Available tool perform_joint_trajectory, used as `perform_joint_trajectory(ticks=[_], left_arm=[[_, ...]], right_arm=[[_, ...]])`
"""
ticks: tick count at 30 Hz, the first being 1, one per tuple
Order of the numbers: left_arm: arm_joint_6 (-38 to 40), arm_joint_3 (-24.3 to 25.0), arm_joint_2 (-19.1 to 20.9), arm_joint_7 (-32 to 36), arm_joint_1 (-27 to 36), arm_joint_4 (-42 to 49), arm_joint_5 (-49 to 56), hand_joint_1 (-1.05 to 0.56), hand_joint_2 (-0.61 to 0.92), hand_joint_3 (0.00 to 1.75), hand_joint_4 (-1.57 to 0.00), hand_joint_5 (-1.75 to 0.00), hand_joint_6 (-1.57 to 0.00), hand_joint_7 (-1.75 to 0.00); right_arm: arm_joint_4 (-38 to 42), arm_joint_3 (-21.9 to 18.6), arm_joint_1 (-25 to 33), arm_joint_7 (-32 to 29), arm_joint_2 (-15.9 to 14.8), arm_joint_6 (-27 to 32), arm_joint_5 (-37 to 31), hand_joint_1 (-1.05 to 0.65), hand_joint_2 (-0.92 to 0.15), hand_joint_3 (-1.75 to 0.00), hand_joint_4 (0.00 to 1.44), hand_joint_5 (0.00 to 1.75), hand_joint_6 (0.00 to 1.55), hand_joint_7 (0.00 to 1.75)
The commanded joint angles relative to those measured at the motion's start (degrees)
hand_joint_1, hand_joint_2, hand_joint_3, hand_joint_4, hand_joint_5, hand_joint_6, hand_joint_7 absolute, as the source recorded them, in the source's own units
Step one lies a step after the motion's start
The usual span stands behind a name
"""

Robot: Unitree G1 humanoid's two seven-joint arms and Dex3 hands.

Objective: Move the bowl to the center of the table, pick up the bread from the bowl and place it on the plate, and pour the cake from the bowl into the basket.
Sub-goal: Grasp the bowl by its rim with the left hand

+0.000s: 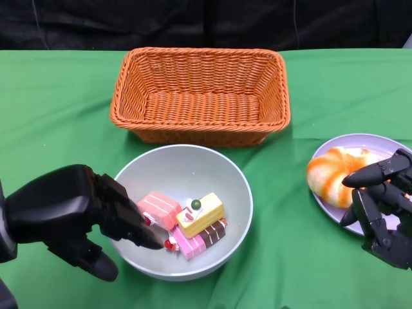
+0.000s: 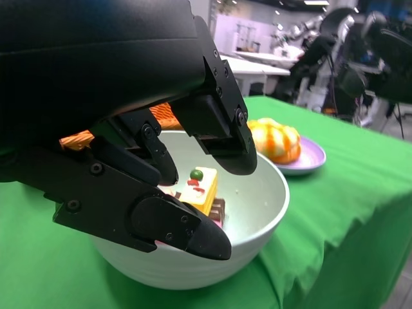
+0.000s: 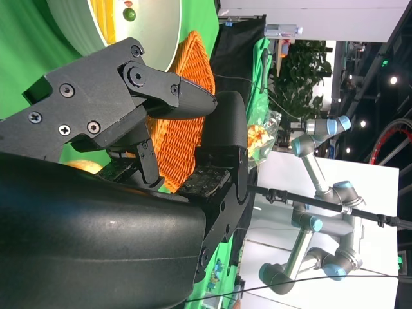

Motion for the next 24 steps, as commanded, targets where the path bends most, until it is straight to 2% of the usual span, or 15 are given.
perform_joint_trajectory(ticks=[1,3,8,14,20,24], left_arm=[[1.0,2.8,0.6,5.6,-0.2,-2.5,9.6,-0.52,0.75,0.01,-1.01,-0.04,-0.94,-0.01],[3.2,2.3,0.7,10.6,0.2,-4.5,15.7,-0.48,0.79,0.02,-1.01,-0.03,-0.93,0.0],[8.5,-3.3,2.1,26.9,0.6,-7.7,27.8,-0.41,0.85,0.02,-1.01,-0.02,-0.93,0.0],[20.3,-16.1,4.2,44.6,0.1,-11.1,38.5,-0.35,0.84,0.0,-0.97,0.0,-0.88,0.0],[26.3,-25.3,6.3,53.3,-1.1,-11.3,39.8,-0.34,0.84,0.0,-0.95,0.0,-0.86,0.0],[29.8,-29.6,6.3,54.2,-1.7,-10.7,39.2,-0.32,0.85,0.0,-0.95,0.0,-0.85,0.0]], right_arm=[[-1.1,-0.5,0.6,-0.4,-0.1,-0.6,-0.9,-0.15,-0.67,-0.75,0.68,1.56,0.7,1.17],[-1.2,-0.5,0.7,-0.6,0.1,-0.7,-1.3,-0.16,-0.67,-0.76,0.68,1.56,0.7,1.17],[-1.1,-0.5,1.0,-0.3,0.4,-1.2,-1.0,-0.15,-0.67,-0.76,0.68,1.57,0.7,1.18],[-2.1,0.3,1.6,-0.4,0.9,-1.7,-1.5,-0.14,-0.64,-0.81,0.69,1.57,0.7,1.21],[-2.0,0.3,1.8,-0.6,1.1,-2.6,-2.6,-0.15,-0.62,-0.83,0.69,1.56,0.7,1.22],[-2.2,0.4,1.8,-0.4,1.0,-3.0,-2.8,-0.15,-0.61,-0.85,0.7,1.57,0.7,1.22]])
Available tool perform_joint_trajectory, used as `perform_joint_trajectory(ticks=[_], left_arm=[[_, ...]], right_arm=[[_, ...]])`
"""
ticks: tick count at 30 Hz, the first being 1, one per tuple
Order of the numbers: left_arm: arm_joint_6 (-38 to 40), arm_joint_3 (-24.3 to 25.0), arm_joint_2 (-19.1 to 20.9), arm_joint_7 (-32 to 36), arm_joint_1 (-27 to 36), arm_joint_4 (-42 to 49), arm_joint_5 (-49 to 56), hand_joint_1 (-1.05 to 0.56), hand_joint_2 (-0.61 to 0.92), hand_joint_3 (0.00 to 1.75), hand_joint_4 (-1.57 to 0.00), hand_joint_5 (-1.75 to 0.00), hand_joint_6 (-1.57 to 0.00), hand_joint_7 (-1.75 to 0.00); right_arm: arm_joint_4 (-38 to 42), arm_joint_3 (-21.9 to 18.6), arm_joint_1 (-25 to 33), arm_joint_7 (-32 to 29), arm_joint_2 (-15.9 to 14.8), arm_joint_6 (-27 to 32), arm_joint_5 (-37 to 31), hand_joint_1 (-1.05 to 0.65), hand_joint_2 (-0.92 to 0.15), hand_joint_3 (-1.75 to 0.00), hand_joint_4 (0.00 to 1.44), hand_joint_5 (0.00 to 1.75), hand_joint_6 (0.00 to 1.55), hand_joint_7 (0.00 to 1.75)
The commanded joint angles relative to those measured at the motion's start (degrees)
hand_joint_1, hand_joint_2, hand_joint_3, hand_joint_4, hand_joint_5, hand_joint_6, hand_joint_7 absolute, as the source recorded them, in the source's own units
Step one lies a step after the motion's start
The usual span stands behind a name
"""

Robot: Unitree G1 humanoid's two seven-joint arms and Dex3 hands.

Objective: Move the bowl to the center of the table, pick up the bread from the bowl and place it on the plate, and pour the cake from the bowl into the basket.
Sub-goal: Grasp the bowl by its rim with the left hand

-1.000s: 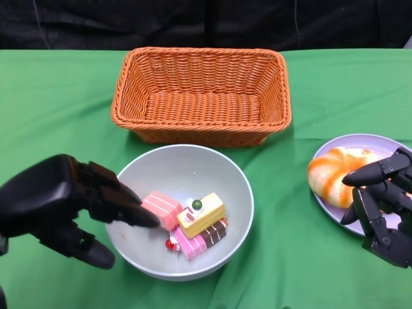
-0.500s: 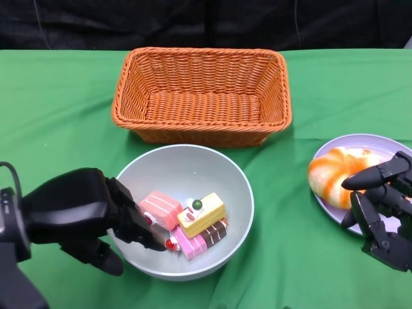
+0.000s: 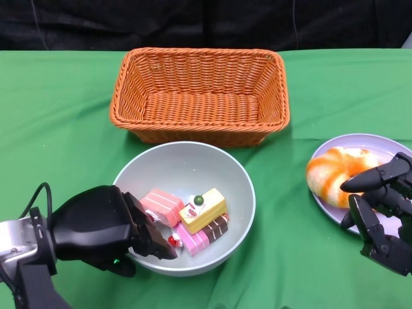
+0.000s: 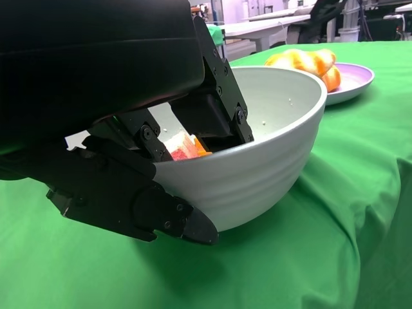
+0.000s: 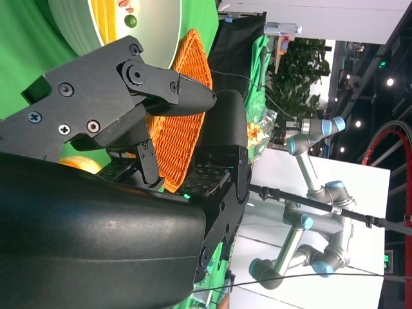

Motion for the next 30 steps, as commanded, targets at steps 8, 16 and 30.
perform_joint_trajectory(ticks=[8,16,30], left_arm=[[5.1,-8.1,0.0,-1.4,-2.8,3.9,-3.9,-0.31,0.89,0.02,-0.96,-0.01,-0.84,0.0],[5.1,-10.5,-0.8,-7.1,-5.2,8.8,-10.2,-0.2,0.92,0.11,-1.17,-0.09,-1.03,-0.07],[-1.2,-9.7,0.1,-13.2,-5.4,12.4,-20.8,-0.21,0.92,0.16,-0.83,-1.3,-1.07,-0.48]], right_arm=[[-0.4,-0.1,0.1,-0.3,0.1,-2.2,-1.4,-0.15,-0.56,-0.94,0.73,1.59,0.7,1.25],[-0.3,0.4,0.4,-0.1,0.2,-2.3,-2.1,-0.13,-0.54,-0.99,0.71,1.56,0.7,1.23],[0.1,0.8,0.5,-0.6,0.4,-2.1,-2.9,-0.15,-0.55,-0.95,0.72,1.53,0.72,1.19]])
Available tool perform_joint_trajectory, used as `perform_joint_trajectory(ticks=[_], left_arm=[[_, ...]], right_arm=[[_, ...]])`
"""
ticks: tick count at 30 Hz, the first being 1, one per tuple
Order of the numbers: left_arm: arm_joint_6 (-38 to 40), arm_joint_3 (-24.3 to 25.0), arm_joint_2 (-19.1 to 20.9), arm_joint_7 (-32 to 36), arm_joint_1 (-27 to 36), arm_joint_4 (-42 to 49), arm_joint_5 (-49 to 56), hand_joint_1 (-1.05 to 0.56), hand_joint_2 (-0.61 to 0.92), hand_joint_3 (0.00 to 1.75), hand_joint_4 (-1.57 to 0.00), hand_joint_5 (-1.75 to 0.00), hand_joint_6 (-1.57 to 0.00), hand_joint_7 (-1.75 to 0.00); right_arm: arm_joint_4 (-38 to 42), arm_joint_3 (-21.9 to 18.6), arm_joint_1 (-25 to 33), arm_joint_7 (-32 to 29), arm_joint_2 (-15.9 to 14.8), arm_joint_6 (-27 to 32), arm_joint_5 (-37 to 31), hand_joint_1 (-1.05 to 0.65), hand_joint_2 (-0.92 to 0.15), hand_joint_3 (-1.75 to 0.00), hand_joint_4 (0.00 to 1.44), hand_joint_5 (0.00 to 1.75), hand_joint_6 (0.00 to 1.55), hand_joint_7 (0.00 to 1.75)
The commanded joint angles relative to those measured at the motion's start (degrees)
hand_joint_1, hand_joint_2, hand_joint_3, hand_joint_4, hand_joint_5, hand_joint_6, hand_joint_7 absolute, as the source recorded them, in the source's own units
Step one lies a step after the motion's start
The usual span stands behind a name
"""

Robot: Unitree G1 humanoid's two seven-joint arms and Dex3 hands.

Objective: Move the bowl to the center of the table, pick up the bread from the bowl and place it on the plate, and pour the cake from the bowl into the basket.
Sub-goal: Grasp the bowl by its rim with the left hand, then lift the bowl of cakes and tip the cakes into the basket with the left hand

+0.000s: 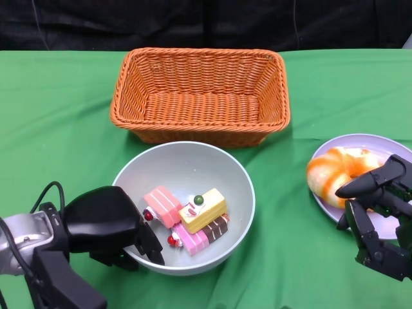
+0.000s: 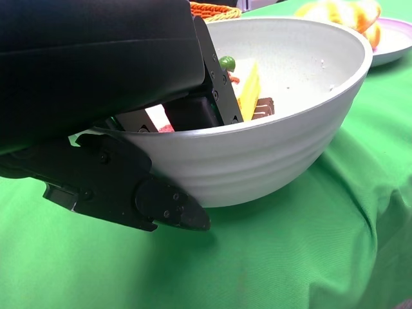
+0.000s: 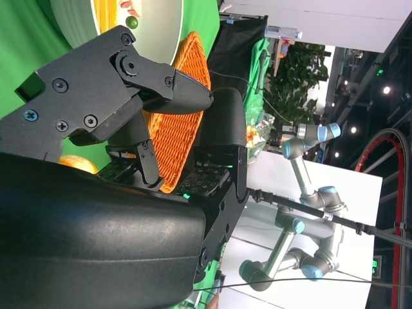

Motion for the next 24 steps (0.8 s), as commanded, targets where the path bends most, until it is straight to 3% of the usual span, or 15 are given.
perform_joint_trajectory(ticks=[1,3,9,10,12,13,19,21,24], left_arm=[[-4.5,1.3,1.7,-2.5,0.2,2.1,-4.9,-0.21,0.92,0.16,-0.77,-1.43,-1.01,-0.62],[-4.9,1.4,1.8,-3.4,0.2,2.3,-5.8,-0.21,0.92,0.17,-0.71,-1.55,-0.96,-0.73],[-5.3,1.9,1.8,-4.9,0.4,2.2,-7.1,-0.21,0.92,0.17,-0.7,-1.58,-0.94,-0.79],[-9.7,3.4,3.5,-4.9,0.8,1.2,-10.5,-0.2,0.92,0.17,-0.7,-1.6,-0.92,-0.84],[-16.0,5.7,5.8,-5.7,1.5,-0.5,-15.9,-0.19,0.92,0.15,-0.7,-1.71,-0.81,-1.14],[-18.0,6.7,6.5,-6.2,1.8,-1.2,-17.8,-0.19,0.92,0.15,-0.71,-1.72,-0.8,-1.18],[-20.8,10.3,7.1,-11.4,3.0,-3.4,-25.5,-0.18,0.91,0.16,-0.78,-1.69,-0.85,-1.18],[-21.7,11.6,7.4,-12.5,2.9,-4.4,-28.8,-0.19,0.87,0.24,-0.84,-1.6,-0.92,-1.07],[-21.9,12.3,7.4,-15.0,3.1,-5.1,-32.9,-0.18,0.78,0.42,-0.86,-1.56,-0.93,-1.05]], right_arm=[[0.0,0.0,0.2,-0.6,0.2,0.1,-0.3,-0.16,-0.55,-0.95,0.72,1.53,0.72,1.19],[-0.1,0.0,0.2,-0.7,0.2,0.2,-0.3,-0.16,-0.55,-0.94,0.72,1.53,0.72,1.19],[0.0,0.1,0.2,-0.7,0.1,0.0,-0.2,-0.16,-0.56,-0.93,0.72,1.54,0.72,1.19],[0.6,-0.1,-0.1,-0.6,0.0,-0.3,0.0,-0.15,-0.56,-0.93,0.72,1.54,0.72,1.18],[1.5,-0.4,-0.5,-0.3,-0.2,-0.8,0.3,-0.14,-0.58,-0.9,0.73,1.52,0.72,1.17],[1.8,-0.5,-0.6,-0.3,-0.2,-1.0,0.3,-0.14,-0.58,-0.89,0.73,1.51,0.72,1.17],[2.0,-0.8,-0.5,-0.1,-0.2,-1.2,0.4,-0.15,-0.59,-0.86,0.74,1.5,0.73,1.16],[2.0,-0.8,-0.4,0.0,-0.2,-1.1,0.5,-0.14,-0.6,-0.86,0.74,1.5,0.73,1.16],[2.0,-0.9,-0.4,0.2,-0.2,-1.1,0.7,-0.14,-0.6,-0.86,0.74,1.5,0.73,1.16]])
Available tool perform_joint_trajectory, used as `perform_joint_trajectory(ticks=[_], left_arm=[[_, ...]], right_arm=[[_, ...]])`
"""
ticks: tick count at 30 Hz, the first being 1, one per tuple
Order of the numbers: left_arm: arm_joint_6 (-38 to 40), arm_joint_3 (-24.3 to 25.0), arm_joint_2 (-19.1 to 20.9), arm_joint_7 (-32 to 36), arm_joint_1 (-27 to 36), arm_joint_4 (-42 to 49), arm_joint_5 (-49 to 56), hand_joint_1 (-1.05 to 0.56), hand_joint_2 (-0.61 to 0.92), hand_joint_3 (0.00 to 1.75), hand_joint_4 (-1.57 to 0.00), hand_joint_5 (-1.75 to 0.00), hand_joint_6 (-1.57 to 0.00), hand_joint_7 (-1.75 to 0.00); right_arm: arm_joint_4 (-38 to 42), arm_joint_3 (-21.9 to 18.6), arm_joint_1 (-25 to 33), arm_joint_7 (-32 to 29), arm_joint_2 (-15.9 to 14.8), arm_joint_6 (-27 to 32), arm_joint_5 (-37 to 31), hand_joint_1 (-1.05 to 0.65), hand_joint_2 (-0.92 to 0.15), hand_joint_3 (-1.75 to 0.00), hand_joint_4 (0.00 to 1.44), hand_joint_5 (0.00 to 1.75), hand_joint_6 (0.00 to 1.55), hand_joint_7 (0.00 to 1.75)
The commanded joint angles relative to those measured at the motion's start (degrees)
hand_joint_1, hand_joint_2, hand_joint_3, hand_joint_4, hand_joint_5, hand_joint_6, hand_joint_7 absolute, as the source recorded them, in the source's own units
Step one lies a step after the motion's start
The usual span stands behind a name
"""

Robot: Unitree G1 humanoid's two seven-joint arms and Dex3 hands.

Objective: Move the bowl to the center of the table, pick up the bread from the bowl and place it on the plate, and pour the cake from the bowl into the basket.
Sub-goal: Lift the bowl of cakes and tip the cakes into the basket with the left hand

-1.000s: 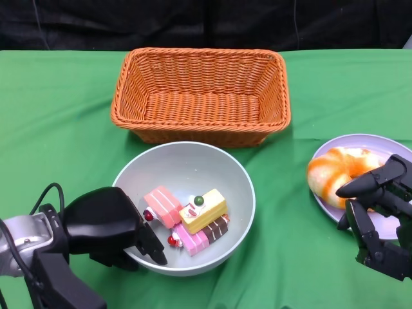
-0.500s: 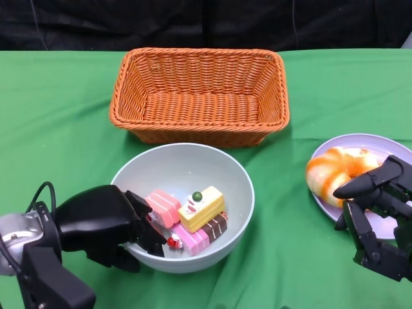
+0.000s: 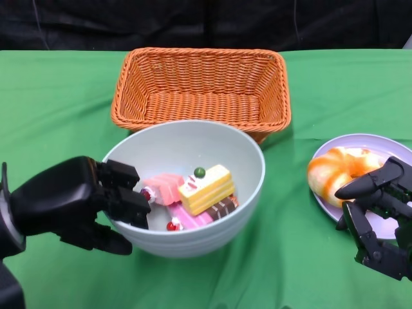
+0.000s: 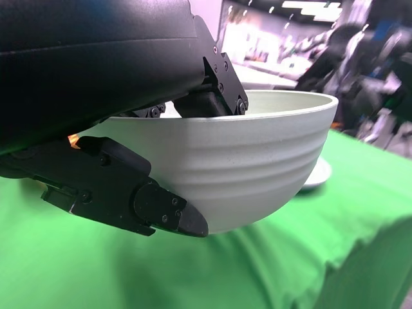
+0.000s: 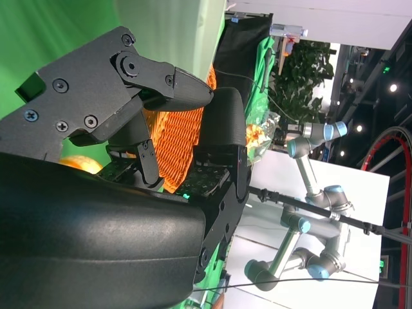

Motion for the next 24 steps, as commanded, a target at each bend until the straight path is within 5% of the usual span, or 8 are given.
perform_joint_trajectory(ticks=[1,9,16,24], left_arm=[[-0.6,1.7,1.3,-2.5,0.1,-1.5,-6.6,-0.19,0.76,0.46,-0.87,-1.54,-0.92,-1.07],[2.3,4.1,-0.4,-8.7,0.9,-5.3,-17.4,-0.18,0.58,0.79,-0.95,-1.45,-0.97,-1.04],[7.7,3.8,-6.4,-16.4,-1.3,-6.4,-29.3,-0.08,0.34,1.29,-0.82,-1.71,-0.89,-1.21],[18.7,8.3,-17.6,-30.8,-8.0,-1.0,-38.8,-0.01,0.47,1.23,-0.76,-1.68,-0.76,-1.34]], right_arm=[[0.2,-0.6,0.1,0.1,-0.3,-0.7,0.6,-0.14,-0.6,-0.85,0.73,1.51,0.73,1.15],[0.3,-0.7,0.1,-0.1,-0.2,-0.8,0.2,-0.15,-0.6,-0.85,0.72,1.52,0.73,1.16],[0.9,-0.7,0.3,0.1,-0.5,-1.5,-0.7,-0.15,-0.63,-0.79,0.74,1.51,0.72,1.15],[2.2,-0.3,0.4,0.3,-0.8,-3.0,-2.5,-0.14,-0.66,-0.75,0.75,1.49,0.73,1.13]])
